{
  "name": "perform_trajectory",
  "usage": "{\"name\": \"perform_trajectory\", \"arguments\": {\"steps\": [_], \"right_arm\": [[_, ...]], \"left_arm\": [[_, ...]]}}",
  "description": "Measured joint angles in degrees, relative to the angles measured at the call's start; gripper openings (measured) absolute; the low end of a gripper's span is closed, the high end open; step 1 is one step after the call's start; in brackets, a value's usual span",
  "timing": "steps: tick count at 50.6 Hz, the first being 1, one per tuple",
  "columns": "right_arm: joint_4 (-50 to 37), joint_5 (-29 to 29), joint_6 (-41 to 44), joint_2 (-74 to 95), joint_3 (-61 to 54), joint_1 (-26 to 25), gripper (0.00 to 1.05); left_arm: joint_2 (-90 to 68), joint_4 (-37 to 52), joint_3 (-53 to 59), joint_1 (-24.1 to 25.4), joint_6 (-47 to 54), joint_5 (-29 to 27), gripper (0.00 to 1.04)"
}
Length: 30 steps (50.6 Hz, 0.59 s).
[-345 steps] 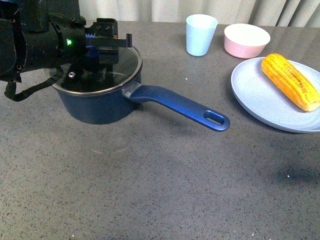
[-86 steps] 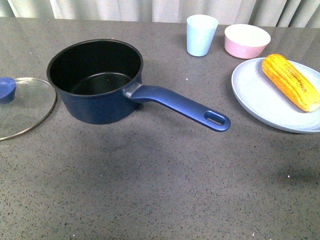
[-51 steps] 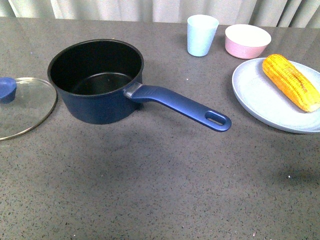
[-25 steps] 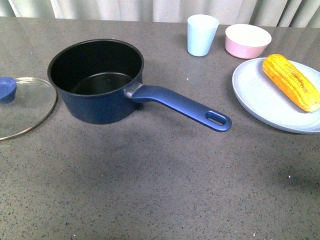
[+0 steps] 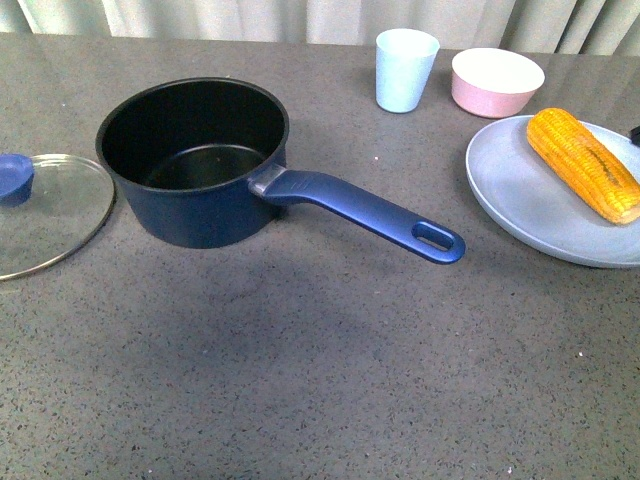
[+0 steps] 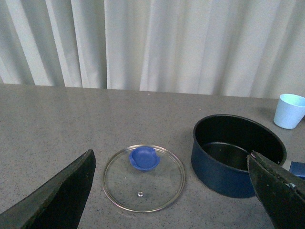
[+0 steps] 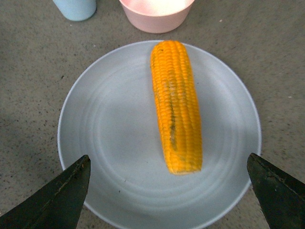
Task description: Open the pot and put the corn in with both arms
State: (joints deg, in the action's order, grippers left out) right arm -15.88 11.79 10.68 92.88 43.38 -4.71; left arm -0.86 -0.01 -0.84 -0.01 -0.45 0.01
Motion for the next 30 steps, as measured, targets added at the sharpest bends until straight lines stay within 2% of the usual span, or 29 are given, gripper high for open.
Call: {"name": "perform_trajectory", "arguments": {"steps": [13,30], "right_arm": [[1.79,-1.99,1.20,14.64,11.39,0.22,0.96],[4.74,-2.43,1.16,23.80,19.47,1.05,0.96]], "left_arm": [[0.02,0.00,0.00,0.00,0.00,0.00,0.96],[0.00,0.00,0.00,0.00,0.00,0.00,0.96]]}}
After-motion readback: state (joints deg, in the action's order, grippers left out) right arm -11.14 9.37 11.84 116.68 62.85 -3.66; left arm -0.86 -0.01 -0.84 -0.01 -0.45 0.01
